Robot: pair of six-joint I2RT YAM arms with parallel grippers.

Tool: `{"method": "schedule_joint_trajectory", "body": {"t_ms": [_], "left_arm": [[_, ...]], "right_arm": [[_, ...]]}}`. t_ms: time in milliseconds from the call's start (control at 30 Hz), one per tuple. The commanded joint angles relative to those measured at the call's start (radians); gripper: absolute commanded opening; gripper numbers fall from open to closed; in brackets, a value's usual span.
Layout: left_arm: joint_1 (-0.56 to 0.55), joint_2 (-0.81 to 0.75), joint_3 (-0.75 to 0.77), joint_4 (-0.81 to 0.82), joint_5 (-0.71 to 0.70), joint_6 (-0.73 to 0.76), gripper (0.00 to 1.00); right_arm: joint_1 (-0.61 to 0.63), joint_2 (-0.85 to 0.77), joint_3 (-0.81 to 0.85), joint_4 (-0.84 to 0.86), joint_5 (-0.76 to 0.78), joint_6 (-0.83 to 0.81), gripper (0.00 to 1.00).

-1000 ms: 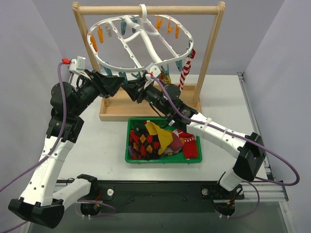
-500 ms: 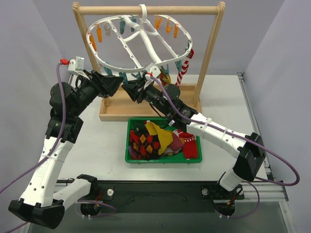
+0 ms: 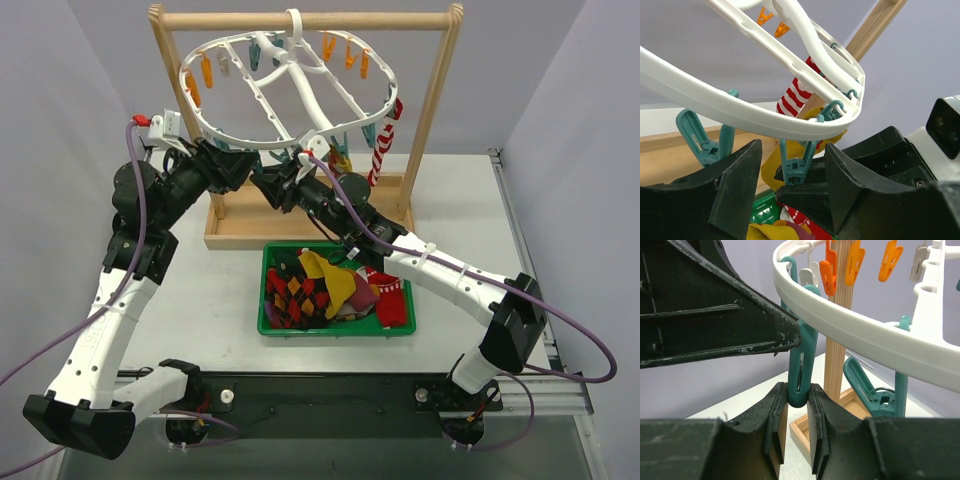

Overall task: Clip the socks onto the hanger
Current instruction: Open the clamp at the hanger.

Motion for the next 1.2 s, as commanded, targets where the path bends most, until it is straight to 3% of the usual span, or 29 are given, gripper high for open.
{"method": "schedule_joint_trajectory", "body": {"t_ms": [0,433,567,600,700,867,1000,1100,1167], "left_arm": [[-0.002,0.013,0.054,0.087,0.014,-0.021,0.61],[-0.011,0.029,0.050,0.104,0.026,-0.032,0.44],[-0.010,0.029,0.047,0.104,0.023,-0.037,0.30],[-0.010,0.029,0.046,0.104,0.022,-0.040,0.18],[-0.010,0.027,0.046,0.099,0.018,-0.044,0.03],[-0.010,0.027,0.054,0.095,0.017,-0.046,0.00],[-0.007,0.026,0.055,0.095,0.015,-0.043,0.00],[-0.007,0.021,0.060,0.087,0.017,-0.035,0.00],[-0.007,0.021,0.063,0.084,0.020,-0.034,0.00]], "right_arm": [[0.016,-0.003,0.060,0.047,-0.036,0.009,0.00],[0.016,0.017,0.078,0.030,-0.042,0.015,0.00],[0.016,0.019,0.074,0.033,-0.041,0.018,0.00],[0.016,0.017,0.072,0.034,-0.041,0.019,0.00],[0.013,0.017,0.071,0.039,-0.034,0.018,0.00],[0.016,0.015,0.068,0.044,-0.025,0.013,0.00],[0.008,-0.009,0.034,0.054,0.010,-0.013,0.23],[-0.003,-0.073,-0.055,0.077,0.024,-0.033,0.34],[-0.021,-0.139,-0.140,0.088,0.024,-0.028,0.35]]}}
